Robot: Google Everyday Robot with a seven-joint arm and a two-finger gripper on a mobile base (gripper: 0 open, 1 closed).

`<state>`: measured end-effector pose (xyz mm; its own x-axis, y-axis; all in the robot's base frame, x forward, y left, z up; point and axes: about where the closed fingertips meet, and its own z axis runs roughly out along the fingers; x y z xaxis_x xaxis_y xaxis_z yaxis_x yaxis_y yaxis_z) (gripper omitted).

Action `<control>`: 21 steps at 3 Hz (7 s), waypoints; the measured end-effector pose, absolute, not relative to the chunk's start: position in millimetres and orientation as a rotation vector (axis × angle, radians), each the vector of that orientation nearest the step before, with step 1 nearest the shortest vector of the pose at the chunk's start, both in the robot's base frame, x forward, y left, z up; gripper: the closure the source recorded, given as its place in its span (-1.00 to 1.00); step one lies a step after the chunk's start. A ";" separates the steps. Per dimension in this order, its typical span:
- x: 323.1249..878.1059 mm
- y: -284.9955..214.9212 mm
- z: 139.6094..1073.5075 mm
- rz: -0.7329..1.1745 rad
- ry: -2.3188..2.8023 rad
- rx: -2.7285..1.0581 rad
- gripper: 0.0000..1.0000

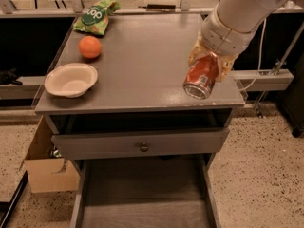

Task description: Place coke can into middle drawer

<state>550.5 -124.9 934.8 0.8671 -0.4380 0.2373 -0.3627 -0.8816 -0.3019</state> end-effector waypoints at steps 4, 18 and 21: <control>484.5 -160.1 886.5 -0.411 0.809 -2.716 1.00; 242.7 -162.5 659.7 0.088 0.635 -3.076 1.00; 319.5 -81.6 671.6 0.125 0.432 -3.157 1.00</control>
Offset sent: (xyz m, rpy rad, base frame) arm -0.0274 -0.0307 -0.0430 0.0568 0.0394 -0.1014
